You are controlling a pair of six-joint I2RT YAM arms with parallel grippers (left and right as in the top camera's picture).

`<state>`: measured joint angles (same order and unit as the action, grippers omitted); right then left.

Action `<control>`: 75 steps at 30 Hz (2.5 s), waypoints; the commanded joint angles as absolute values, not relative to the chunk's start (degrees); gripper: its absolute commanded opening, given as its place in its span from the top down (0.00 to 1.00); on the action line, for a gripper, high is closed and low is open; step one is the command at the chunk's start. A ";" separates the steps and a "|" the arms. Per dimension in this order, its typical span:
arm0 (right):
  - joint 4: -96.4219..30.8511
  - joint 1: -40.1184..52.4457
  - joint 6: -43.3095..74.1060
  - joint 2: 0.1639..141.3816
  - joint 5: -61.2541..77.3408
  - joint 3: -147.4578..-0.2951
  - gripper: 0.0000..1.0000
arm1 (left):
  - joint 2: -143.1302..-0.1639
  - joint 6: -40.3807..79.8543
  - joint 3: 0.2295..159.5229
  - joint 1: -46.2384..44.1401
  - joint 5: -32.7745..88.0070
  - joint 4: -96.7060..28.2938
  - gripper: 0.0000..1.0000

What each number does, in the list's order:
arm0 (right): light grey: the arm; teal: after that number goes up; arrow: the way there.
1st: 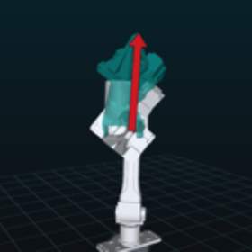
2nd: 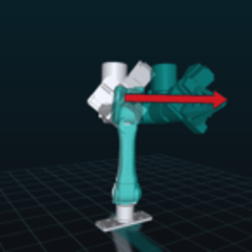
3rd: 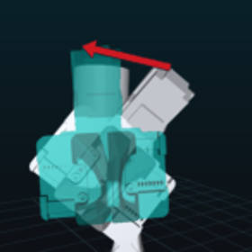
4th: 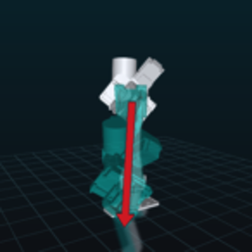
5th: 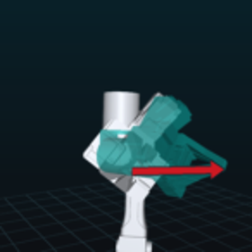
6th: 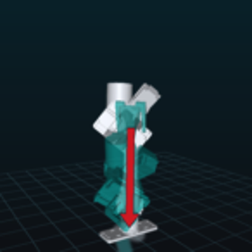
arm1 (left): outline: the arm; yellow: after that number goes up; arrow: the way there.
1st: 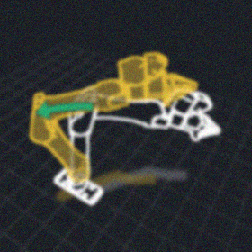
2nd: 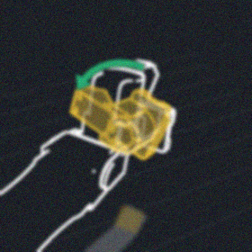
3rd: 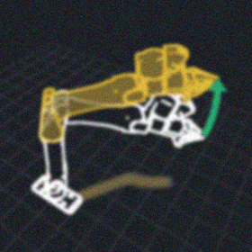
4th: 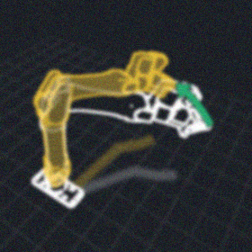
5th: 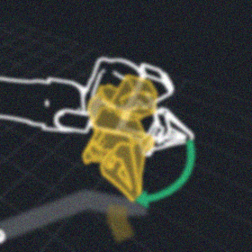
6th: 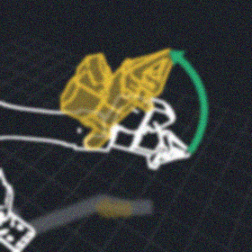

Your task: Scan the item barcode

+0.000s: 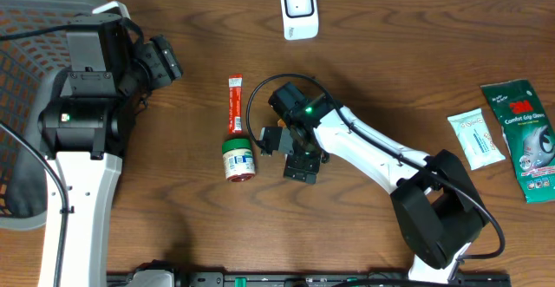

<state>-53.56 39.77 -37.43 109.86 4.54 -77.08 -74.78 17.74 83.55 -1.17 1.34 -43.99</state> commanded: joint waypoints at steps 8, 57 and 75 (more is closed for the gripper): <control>-56.23 39.46 -35.55 109.27 4.58 -80.36 0.25 | -74.85 16.99 83.85 -0.93 1.43 -44.18 0.18; -26.11 28.71 20.43 112.16 -10.46 -111.09 0.52 | -74.85 16.99 83.85 -0.93 1.41 -44.16 0.18; 8.27 23.68 20.82 130.74 -10.46 -111.09 0.51 | -74.85 16.99 83.85 -0.93 1.43 -44.18 0.18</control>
